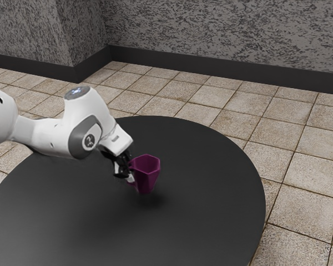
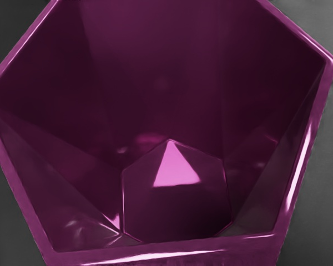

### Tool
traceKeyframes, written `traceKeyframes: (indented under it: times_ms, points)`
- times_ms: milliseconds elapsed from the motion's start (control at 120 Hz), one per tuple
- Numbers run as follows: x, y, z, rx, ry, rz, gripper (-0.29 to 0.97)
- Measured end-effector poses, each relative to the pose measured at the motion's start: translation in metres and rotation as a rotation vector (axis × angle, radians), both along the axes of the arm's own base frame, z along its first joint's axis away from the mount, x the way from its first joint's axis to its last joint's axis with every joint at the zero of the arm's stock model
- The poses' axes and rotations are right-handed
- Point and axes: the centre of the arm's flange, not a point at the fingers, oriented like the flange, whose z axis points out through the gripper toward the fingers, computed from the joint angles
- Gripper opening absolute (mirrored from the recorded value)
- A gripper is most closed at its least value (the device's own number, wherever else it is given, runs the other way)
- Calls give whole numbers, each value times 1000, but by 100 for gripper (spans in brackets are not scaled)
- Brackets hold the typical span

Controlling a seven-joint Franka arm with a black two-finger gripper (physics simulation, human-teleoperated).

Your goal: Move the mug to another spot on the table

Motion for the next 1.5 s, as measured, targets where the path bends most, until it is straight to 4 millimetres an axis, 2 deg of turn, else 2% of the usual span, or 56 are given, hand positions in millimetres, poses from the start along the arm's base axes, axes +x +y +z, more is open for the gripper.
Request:
traceKeyframes:
  times_ms: [92, 192, 267, 400, 508, 767, 933, 1033, 1200, 1358, 1500]
  points:
    - [-11, 2, 8, -10, -9, 1, 9]
    - [-38, 6, 9, -25, 2, 4, 6]
    - [-58, 12, 8, -36, 10, 14, 9]
    - [-94, 22, -5, -56, 42, 37, 9]
    - [-115, 35, -15, -74, 64, 74, 2]
    - [-137, 70, -30, -159, 95, 238, -5]
    - [-147, 74, -41, -206, 116, 315, -4]
    - [-156, 75, -56, -209, 138, 350, -1]
    - [-158, 79, -70, -209, 155, 396, 0]
    - [-159, 79, -71, -221, 157, 408, 33]
    - [-160, 79, -70, -228, 162, 407, 50]
